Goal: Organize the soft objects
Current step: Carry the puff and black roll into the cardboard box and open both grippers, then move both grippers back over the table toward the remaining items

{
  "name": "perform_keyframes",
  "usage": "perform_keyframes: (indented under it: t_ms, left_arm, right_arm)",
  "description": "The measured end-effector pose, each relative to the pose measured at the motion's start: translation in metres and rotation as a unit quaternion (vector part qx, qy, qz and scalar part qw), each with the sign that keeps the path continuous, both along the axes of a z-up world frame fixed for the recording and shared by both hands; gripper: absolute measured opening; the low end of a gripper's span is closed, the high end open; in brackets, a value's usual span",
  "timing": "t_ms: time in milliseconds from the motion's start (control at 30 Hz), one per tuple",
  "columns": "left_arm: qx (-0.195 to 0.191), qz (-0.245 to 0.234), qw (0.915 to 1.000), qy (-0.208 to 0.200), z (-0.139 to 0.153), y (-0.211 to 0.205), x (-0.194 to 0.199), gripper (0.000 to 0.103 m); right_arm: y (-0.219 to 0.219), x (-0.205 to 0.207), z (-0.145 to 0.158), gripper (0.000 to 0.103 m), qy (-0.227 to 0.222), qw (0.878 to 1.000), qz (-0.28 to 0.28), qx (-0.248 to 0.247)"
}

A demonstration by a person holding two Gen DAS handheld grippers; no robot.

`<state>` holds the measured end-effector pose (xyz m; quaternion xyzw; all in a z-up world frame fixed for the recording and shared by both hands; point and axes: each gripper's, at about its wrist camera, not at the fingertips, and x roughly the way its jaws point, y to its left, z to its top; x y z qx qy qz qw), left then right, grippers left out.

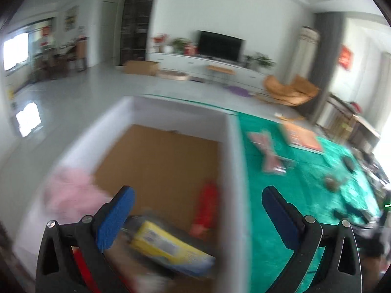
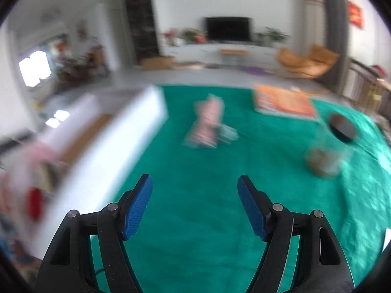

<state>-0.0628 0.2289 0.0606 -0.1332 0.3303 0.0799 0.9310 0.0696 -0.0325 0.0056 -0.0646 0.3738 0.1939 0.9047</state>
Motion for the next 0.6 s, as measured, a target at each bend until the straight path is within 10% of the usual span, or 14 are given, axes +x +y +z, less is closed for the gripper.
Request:
perform_keyframes:
  t_ms: [267,600]
  left_arm:
    - [0.021,-0.199,0.9785,0.049,-0.038,-0.16,0.054,0.103]
    - [0.071,-0.13,0.98,0.133,-0.142,-0.177,0.134,0.103]
  right_arm:
    - [-0.102,0.001,-0.087,0.075,0.009,0.985,-0.158,-0.065]
    - [-0.112,0.003,-0.094,0.075,0.046,0.981,-0.181,-0.059]
